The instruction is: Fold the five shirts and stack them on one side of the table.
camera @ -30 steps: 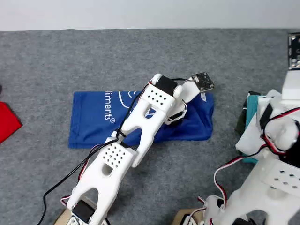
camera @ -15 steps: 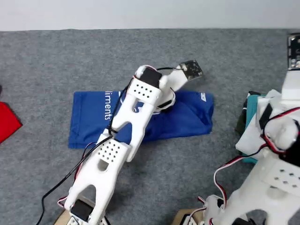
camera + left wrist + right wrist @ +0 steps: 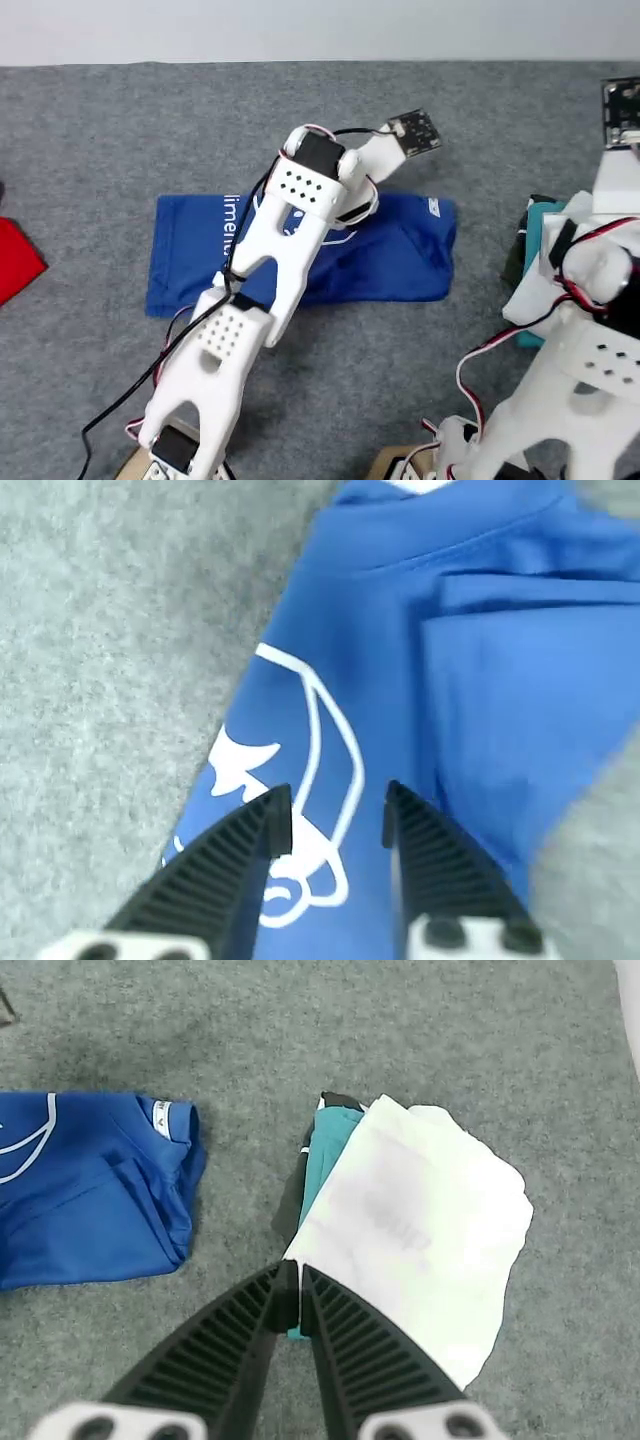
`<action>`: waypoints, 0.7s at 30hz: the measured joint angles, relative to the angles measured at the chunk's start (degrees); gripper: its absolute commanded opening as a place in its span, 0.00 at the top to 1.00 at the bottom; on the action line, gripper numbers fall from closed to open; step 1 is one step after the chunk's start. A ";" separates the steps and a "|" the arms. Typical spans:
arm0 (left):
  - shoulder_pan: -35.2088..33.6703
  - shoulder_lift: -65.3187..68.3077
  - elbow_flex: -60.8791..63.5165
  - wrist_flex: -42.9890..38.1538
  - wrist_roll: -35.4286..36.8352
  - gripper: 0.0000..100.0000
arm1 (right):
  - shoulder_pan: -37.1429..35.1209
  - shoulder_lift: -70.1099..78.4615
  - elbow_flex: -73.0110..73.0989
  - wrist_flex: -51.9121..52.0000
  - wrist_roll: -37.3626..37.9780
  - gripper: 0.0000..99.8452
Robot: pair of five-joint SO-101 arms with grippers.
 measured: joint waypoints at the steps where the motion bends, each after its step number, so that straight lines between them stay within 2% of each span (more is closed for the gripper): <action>1: 0.44 -3.08 3.25 0.00 0.00 0.84 | 0.00 0.00 0.00 0.00 0.00 0.99; 5: 1.41 -13.54 17.67 0.00 0.00 0.85 | 0.00 0.00 0.00 0.00 0.00 0.99; 10: 1.32 -15.56 31.65 -0.09 -0.09 0.85 | 0.00 0.00 0.00 0.00 0.00 0.99; 21: -0.53 -8.18 34.64 -10.37 -0.70 0.85 | 0.00 0.00 0.00 0.00 0.00 0.99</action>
